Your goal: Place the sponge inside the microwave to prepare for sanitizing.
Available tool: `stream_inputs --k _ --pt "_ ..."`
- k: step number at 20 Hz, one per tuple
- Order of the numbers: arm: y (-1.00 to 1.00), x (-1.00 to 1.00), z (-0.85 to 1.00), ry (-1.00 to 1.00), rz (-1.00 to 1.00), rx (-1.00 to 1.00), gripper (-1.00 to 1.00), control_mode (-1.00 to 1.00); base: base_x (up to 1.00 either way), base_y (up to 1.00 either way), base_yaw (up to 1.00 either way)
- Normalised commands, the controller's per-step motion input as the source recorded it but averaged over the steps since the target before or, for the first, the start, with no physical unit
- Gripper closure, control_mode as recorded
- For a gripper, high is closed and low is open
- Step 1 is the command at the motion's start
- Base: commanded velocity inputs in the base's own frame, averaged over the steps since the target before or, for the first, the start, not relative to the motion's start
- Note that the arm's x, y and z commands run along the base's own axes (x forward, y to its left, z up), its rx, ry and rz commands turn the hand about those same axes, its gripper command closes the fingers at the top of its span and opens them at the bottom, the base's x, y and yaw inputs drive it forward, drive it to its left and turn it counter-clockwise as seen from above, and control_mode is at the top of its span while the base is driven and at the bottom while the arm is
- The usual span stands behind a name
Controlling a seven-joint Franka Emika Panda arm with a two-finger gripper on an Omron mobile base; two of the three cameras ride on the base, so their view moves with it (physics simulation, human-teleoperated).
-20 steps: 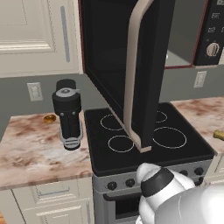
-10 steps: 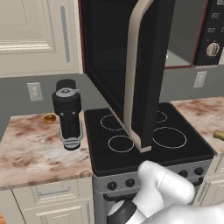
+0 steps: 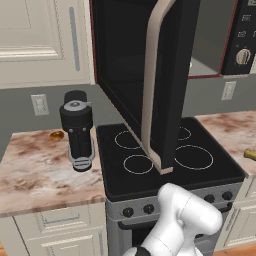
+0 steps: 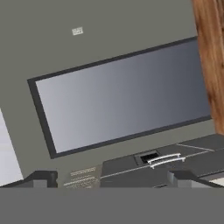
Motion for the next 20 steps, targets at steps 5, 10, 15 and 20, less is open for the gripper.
stream_inputs --k 5,10,15,20 --pt "-0.01 0.45 0.02 0.37 0.30 0.00 -1.00 -1.00 0.00 0.00 0.00" --pt "-0.34 0.12 0.10 0.38 0.04 0.02 -1.00 -1.00 0.00 0.00 0.00" --pt "-0.39 0.00 0.00 0.27 0.00 0.00 -1.00 -1.00 0.00 0.00 0.00" --pt "-0.13 0.14 0.00 0.13 0.08 0.10 -1.00 -1.00 0.00 0.00 0.00"
